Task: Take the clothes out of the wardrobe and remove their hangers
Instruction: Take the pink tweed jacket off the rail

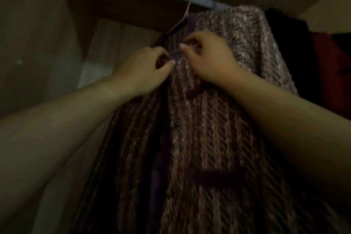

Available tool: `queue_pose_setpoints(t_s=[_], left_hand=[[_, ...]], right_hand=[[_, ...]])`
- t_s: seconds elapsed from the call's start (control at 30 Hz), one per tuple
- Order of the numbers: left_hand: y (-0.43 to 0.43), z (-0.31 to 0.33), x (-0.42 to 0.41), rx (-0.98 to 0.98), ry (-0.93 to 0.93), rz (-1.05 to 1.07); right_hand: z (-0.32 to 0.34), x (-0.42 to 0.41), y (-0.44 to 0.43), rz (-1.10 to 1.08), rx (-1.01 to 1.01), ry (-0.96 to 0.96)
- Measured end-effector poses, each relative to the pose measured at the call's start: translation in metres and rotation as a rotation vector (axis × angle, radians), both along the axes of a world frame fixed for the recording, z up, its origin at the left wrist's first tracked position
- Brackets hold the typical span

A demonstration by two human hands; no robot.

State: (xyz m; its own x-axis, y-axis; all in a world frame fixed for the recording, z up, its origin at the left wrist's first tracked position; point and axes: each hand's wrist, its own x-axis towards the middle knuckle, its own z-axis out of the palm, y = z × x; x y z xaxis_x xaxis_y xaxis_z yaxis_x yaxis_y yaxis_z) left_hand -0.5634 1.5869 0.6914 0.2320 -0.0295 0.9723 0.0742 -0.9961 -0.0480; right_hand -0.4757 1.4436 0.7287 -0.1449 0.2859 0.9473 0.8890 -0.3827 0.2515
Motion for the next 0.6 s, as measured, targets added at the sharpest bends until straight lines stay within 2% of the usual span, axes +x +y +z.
queue_pose_setpoints(t_s=[0.13, 0.27, 0.4, 0.47, 0.6], left_hand=[[0.019, 0.053, 0.035, -0.028, -0.051, -0.079], [0.033, 0.085, 0.064, -0.066, -0.093, -0.134], [0.047, 0.091, 0.085, -0.064, -0.153, -0.177], [0.058, 0.086, 0.091, -0.032, -0.186, -0.184], [0.08, 0.075, 0.099, 0.01, -0.226, -0.168]], right_hand=[[0.063, 0.015, -0.007, -0.121, 0.029, -0.075], [0.108, 0.034, -0.008, -0.389, 0.032, -0.178], [0.133, 0.042, -0.002, -0.577, -0.023, -0.044], [0.138, 0.044, 0.003, -0.571, -0.054, 0.021], [0.144, 0.05, 0.008, -0.328, 0.057, 0.072]])
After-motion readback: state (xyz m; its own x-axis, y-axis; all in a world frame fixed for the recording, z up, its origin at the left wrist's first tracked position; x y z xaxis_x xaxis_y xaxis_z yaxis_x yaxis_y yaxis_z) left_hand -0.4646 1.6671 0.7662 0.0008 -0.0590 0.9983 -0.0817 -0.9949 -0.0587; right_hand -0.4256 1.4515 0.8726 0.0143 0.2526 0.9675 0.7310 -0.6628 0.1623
